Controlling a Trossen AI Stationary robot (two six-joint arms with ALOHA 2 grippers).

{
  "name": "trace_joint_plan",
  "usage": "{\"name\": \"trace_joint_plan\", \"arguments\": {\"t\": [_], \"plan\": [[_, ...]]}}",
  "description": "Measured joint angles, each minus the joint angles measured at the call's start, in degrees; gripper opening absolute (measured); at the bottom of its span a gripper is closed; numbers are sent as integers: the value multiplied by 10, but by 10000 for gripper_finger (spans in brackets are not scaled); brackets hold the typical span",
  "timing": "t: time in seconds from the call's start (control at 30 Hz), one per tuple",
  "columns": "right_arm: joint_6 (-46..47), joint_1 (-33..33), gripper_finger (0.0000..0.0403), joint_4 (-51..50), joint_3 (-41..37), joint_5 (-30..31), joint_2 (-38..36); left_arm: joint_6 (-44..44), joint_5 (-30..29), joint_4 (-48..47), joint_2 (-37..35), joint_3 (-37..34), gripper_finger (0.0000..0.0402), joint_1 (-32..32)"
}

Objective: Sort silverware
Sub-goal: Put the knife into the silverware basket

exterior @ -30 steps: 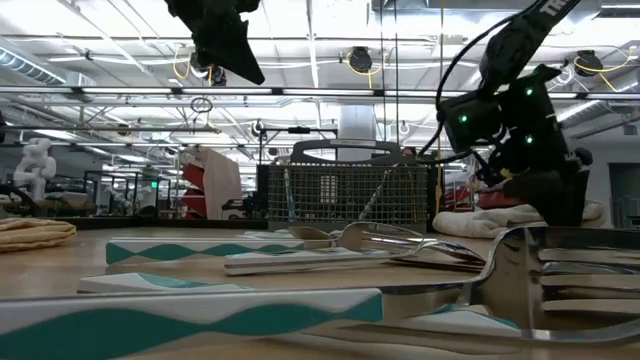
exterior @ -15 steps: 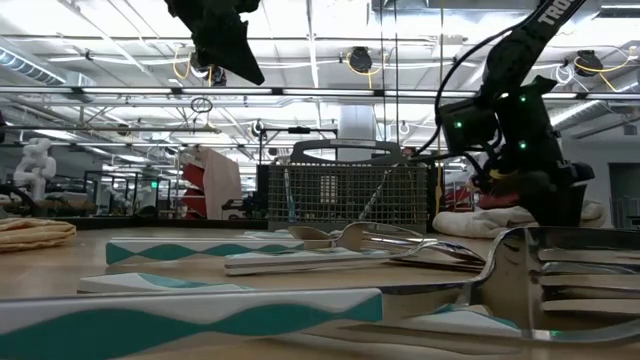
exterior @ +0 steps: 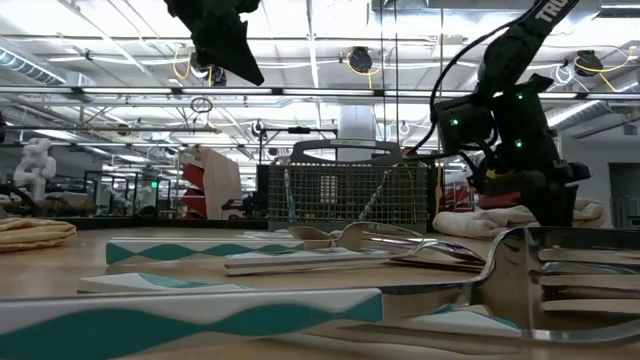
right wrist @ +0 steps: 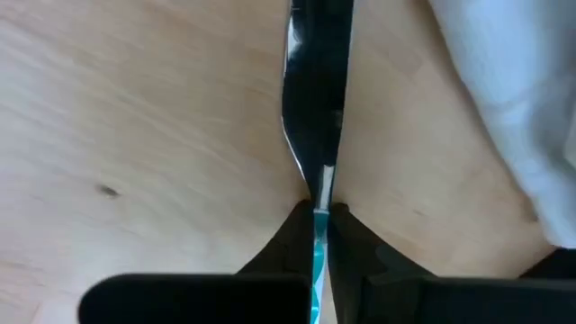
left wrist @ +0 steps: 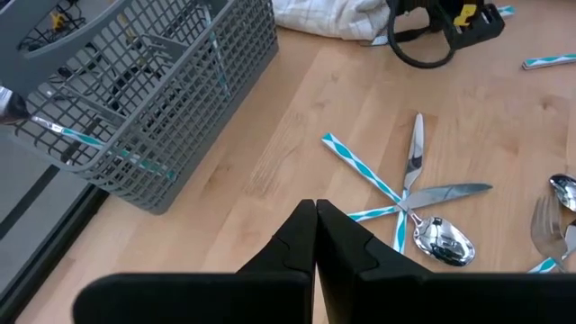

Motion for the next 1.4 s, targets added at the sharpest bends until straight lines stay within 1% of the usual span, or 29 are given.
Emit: {"name": "trace_joint_plan", "arguments": {"t": [0.07, 0.13, 0.23, 0.33, 0.43, 0.57, 0.7, 0.8, 0.93, 1.03, 1.2, 1.3, 1.4], "plan": [[3, 10, 1, 4, 19, -2, -3, 0, 0, 0, 0, 0, 9, 0], [8, 21, 0, 31, 46, -10, -7, 0, 0, 0, 0, 0, 9, 0], [9, 40, 0, 29, 71, -12, -7, 0, 0, 0, 0, 0, 9, 0], [16, 57, 0, 78, 98, -12, -8, -1, 0, -1, 0, 0, 9, 0], [16, 70, 0, 98, 117, -9, -8, -1, 0, -2, 0, 0, 9, 0], [7, 79, 0, 153, 152, 27, -10, -1, 0, -2, 0, 0, 9, 0], [-39, 77, 0, 225, 191, 67, -9, -1, 0, -2, 0, 0, 9, 0], [-93, 61, 0, 289, 223, 94, -10, -1, 0, -2, 0, 0, 9, 0], [-153, 21, 0, 374, 251, 98, -10, -1, 0, -2, 0, 0, 9, 0], [-188, -18, 0, 431, 256, 99, -10, -1, 0, -2, 0, 0, 9, 0], [-251, -81, 0, 554, 258, 96, -10, -1, -2, -2, 0, 0, 9, 0], [-278, -111, 0, 621, 258, 92, -6, 0, -9, -2, 0, 0, 9, 1], [-296, -135, 0, 666, 259, 91, 2, 0, -10, -2, 0, 0, 9, 5]]}}
